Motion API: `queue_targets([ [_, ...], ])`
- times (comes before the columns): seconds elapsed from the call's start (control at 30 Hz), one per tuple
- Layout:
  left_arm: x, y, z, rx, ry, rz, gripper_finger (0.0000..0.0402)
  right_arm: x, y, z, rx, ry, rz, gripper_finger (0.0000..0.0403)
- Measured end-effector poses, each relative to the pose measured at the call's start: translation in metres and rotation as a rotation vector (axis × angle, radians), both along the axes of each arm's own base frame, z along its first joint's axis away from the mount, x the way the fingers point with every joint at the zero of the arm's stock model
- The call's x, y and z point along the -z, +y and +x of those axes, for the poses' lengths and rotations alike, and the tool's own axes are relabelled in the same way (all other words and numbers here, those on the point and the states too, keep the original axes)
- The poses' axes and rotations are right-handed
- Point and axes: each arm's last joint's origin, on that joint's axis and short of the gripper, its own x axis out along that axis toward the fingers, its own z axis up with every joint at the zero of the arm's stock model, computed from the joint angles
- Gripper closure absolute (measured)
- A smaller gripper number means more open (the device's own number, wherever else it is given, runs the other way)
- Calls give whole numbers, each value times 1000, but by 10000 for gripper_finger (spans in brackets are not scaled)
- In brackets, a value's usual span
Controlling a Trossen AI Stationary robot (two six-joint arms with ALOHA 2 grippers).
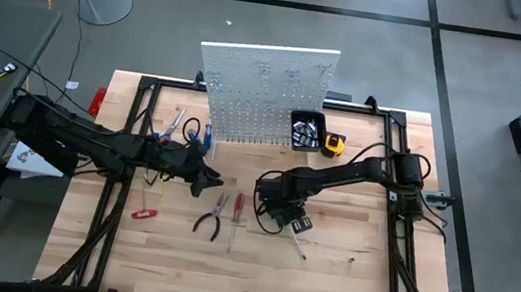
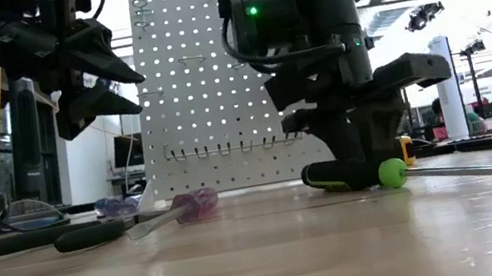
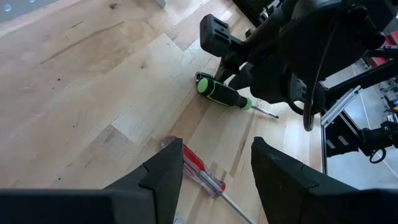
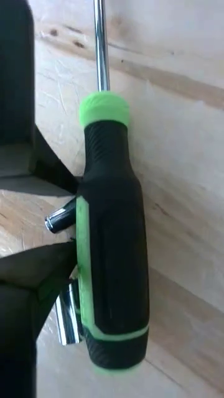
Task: Hang tools onto peg board
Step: Put the silver socket into the black bin on the peg board
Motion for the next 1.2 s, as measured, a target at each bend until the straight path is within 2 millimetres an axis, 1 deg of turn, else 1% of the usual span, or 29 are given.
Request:
queue_targets([
  [0.07,0,0,0,0,-1,0,229,0,0,1,14,-12,-21,320],
  [0.17,0,0,0,0,0,0,229,1,-3,1,37,-2,-29,378],
  [0.23,0,0,0,0,0,0,229,-1,-4,-1,58,10,-23,387],
  [0.33,0,0,0,0,0,0,229,-11,-5,-6,80,20,-22,390],
  [0.4,0,0,0,0,0,1,229,-26,-5,-14,94,25,-30,401],
  [0.47,0,0,0,0,1,1,229,-44,-6,-18,114,-16,-25,402],
  [0.6,0,0,0,6,1,12,229,-93,-10,-37,179,-112,-9,401],
  [0.73,0,0,0,16,1,32,229,-134,-13,-55,291,-245,1,401],
  [0.77,0,0,0,16,1,31,229,-142,-14,-60,333,-269,12,401],
  [0.83,0,0,0,15,1,31,229,-150,-15,-66,418,-292,31,402],
  [0.93,0,0,0,11,0,34,229,-141,-12,-70,506,-280,46,402],
  [1.03,0,0,0,8,1,36,229,-116,-5,-73,541,-234,81,389],
  [1.13,0,0,0,8,1,35,229,-84,5,-75,536,-174,134,356],
  [1.2,0,0,0,8,0,36,229,-70,11,-75,529,-184,150,325],
])
